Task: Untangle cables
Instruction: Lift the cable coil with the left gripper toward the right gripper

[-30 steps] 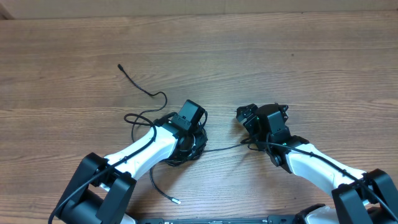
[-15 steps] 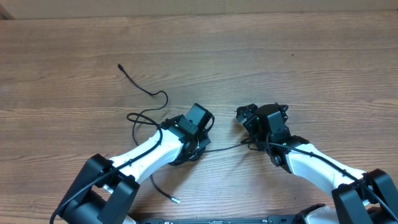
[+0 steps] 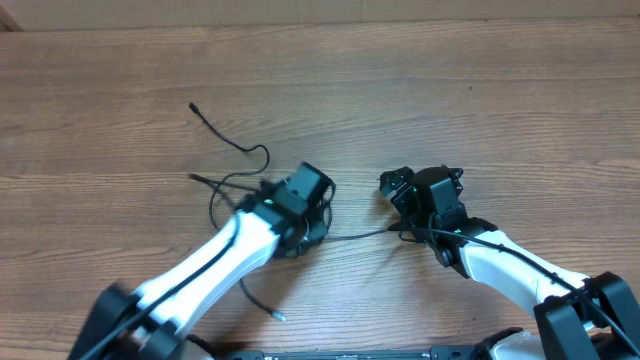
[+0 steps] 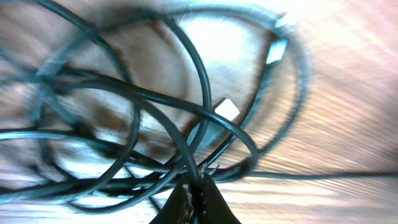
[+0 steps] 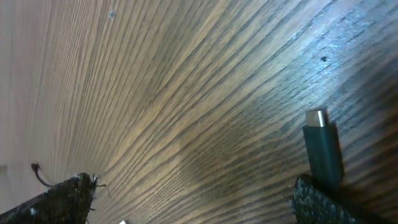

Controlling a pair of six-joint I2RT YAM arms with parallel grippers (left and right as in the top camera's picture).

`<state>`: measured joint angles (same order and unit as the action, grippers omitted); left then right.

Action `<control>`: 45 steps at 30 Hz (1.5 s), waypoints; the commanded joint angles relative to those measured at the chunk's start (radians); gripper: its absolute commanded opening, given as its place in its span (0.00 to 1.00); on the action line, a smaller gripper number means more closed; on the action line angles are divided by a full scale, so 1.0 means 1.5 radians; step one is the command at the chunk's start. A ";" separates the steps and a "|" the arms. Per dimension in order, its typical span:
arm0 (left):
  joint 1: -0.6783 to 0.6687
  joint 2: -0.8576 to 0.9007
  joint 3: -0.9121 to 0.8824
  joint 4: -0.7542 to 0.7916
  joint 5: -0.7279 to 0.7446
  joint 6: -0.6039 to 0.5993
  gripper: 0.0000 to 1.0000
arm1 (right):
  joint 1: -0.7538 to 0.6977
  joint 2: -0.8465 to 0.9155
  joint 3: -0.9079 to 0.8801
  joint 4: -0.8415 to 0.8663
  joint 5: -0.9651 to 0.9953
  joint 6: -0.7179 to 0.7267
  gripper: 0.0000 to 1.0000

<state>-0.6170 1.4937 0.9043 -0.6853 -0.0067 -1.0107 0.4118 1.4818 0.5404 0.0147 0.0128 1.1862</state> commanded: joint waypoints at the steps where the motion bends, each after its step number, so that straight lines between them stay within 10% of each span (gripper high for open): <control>1: 0.007 -0.121 0.050 0.003 -0.047 0.111 0.04 | -0.006 0.014 -0.015 0.018 -0.071 -0.074 1.00; 8: 0.007 -0.292 0.050 -0.017 -0.142 0.116 0.04 | -0.005 0.014 -0.015 0.110 -0.343 -0.291 1.00; 17: 0.007 -0.333 0.050 -0.070 -0.175 0.115 0.04 | 0.032 0.014 -0.016 0.109 -0.564 -0.291 1.00; 22: 0.007 -0.340 0.050 -0.050 -0.197 0.119 0.04 | 0.079 0.014 -0.016 0.109 -0.587 -0.306 0.84; 31: 0.007 -0.374 0.050 -0.014 -0.170 0.475 0.04 | 0.108 -0.079 -0.016 0.112 -0.677 -0.302 0.74; 36: 0.007 -0.392 0.050 -0.039 -0.157 0.526 0.04 | 0.108 -0.186 -0.016 0.112 -0.660 -0.229 0.88; 45: 0.006 -0.404 0.050 -0.024 0.143 0.792 0.04 | 0.109 -0.220 -0.016 0.106 -0.544 -0.109 0.88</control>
<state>-0.6086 0.9001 0.9638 -0.7254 -0.0341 -0.0547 0.5709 1.1458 0.5194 0.1757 -0.8841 0.9123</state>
